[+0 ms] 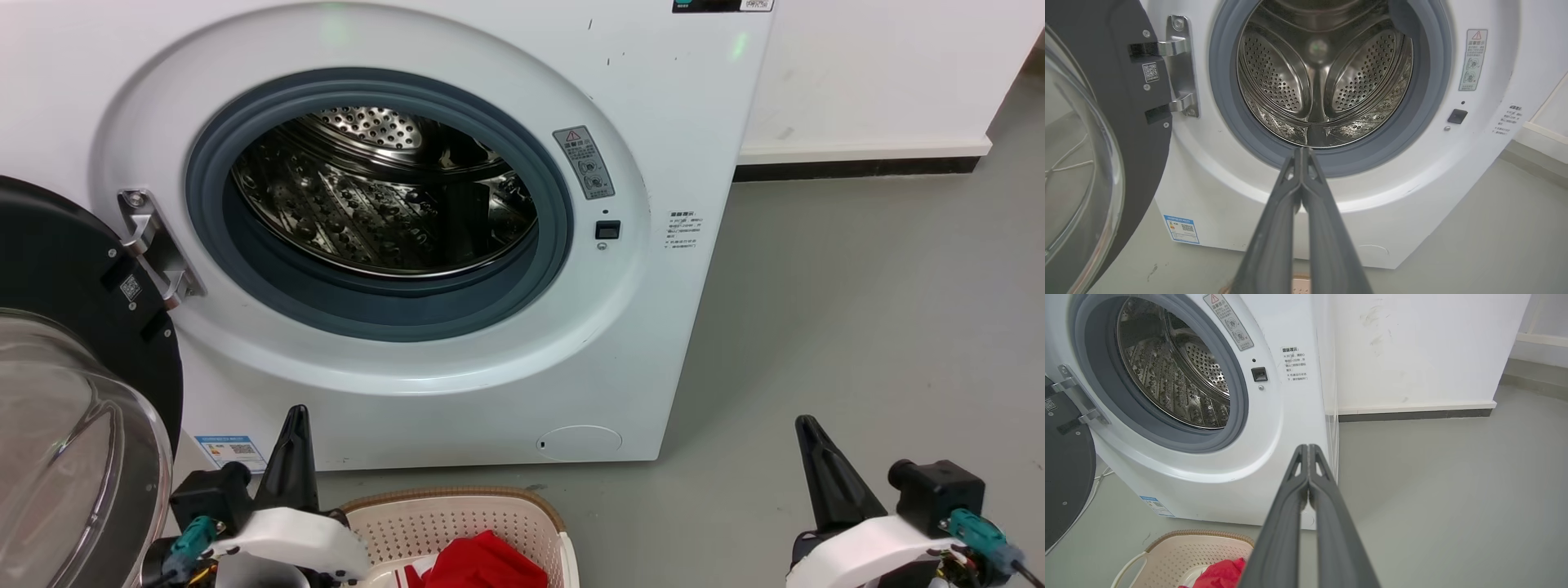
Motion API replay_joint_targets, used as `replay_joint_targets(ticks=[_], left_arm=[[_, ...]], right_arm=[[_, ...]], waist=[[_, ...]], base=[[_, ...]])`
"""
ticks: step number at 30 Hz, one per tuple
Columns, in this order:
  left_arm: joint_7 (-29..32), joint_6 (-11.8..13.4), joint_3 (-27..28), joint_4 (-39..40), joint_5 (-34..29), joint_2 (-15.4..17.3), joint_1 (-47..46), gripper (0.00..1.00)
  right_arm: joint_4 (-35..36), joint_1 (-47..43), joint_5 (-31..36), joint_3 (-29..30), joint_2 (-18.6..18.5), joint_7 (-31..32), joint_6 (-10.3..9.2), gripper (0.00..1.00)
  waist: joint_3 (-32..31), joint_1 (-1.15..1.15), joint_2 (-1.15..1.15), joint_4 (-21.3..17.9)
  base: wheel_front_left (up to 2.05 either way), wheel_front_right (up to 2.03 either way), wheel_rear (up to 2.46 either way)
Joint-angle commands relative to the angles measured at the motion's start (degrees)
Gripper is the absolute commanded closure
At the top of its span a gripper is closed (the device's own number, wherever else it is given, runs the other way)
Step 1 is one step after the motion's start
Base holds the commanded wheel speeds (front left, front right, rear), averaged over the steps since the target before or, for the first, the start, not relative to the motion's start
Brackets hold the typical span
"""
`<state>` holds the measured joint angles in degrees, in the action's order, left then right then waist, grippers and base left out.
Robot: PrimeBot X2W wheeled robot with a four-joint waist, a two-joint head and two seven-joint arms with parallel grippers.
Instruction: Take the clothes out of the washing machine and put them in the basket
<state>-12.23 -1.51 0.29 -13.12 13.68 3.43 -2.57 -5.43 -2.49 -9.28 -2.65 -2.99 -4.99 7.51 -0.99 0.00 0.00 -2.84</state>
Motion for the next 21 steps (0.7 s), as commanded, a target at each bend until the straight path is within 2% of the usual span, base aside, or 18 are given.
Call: replay_joint_targets(ticks=[1,21], left_arm=[[0.63,-0.32,0.37,0.81,3.33,0.17,-1.63,1.0],[4.74,-1.76,1.39,0.98,22.45,0.01,-1.86,1.0]], right_arm=[[0.44,1.67,-3.89,0.2,-0.51,0.18,0.0,1.0],[-1.91,3.76,-25.04,1.08,-1.45,1.93,-0.01,1.0]], waist=[[0.02,0.0,0.0,0.05],[0.21,0.0,0.0,0.5]], base=[[0.0,0.0,0.0],[0.0,0.0,0.0]])
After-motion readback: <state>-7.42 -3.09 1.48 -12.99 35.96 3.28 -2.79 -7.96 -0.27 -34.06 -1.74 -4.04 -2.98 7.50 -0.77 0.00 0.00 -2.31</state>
